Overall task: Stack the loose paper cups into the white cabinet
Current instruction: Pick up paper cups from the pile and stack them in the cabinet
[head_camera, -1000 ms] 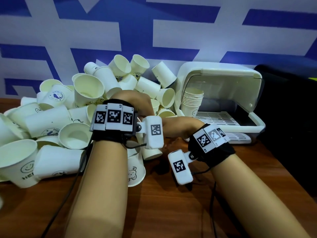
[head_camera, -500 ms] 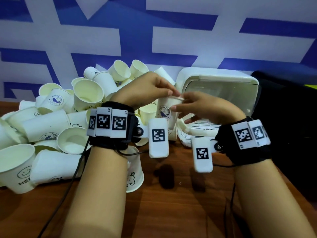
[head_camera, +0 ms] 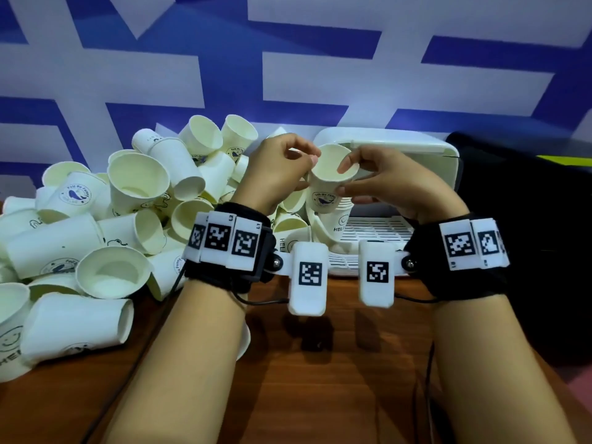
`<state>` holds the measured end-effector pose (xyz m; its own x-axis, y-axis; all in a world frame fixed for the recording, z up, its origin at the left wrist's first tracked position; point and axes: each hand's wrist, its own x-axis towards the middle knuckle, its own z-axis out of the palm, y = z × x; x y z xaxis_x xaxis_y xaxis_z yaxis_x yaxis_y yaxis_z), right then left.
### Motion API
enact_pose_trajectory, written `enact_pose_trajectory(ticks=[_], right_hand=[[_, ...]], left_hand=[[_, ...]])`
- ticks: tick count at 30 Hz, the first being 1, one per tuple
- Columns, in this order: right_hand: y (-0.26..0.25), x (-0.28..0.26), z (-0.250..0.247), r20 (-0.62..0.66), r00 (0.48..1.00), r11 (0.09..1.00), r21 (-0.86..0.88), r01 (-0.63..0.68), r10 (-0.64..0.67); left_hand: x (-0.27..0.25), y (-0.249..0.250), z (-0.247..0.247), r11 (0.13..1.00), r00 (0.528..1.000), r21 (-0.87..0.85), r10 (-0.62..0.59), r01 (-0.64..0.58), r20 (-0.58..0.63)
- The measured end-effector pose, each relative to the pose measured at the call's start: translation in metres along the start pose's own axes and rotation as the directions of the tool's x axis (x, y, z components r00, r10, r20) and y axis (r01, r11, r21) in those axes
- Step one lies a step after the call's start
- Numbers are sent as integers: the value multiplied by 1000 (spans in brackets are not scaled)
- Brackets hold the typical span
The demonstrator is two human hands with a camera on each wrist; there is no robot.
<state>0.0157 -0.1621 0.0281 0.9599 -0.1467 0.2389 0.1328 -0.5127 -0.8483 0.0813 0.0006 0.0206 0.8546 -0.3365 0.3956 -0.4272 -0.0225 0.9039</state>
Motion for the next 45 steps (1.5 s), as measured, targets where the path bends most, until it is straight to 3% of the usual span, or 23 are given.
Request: enact_pose_trajectory(ticks=[4, 10, 17, 23, 33, 45], right_hand=[[1, 0, -10, -18, 1000, 997, 78, 17, -16], [3, -2, -19, -40, 999, 985, 175, 13, -6], [11, 9, -18, -240, 970, 986, 165, -9, 49], [14, 16, -16, -387, 921, 959, 272, 75, 38], [30, 28, -7, -451, 891, 924, 362, 124, 57], [30, 24, -15, -359, 933, 925, 361, 117, 23]], left_hand=[[1, -3, 11, 993, 991, -78, 81, -89, -104], [3, -6, 28, 987, 989, -101, 115, -125, -95], [12, -10, 48, 985, 985, -7, 172, -173, -28], [22, -10, 54, 974, 975, 40, 222, -222, -5], [33, -23, 51, 967, 969, 71, 241, -244, 52], [34, -22, 46, 959, 972, 169, 218, -229, 86]])
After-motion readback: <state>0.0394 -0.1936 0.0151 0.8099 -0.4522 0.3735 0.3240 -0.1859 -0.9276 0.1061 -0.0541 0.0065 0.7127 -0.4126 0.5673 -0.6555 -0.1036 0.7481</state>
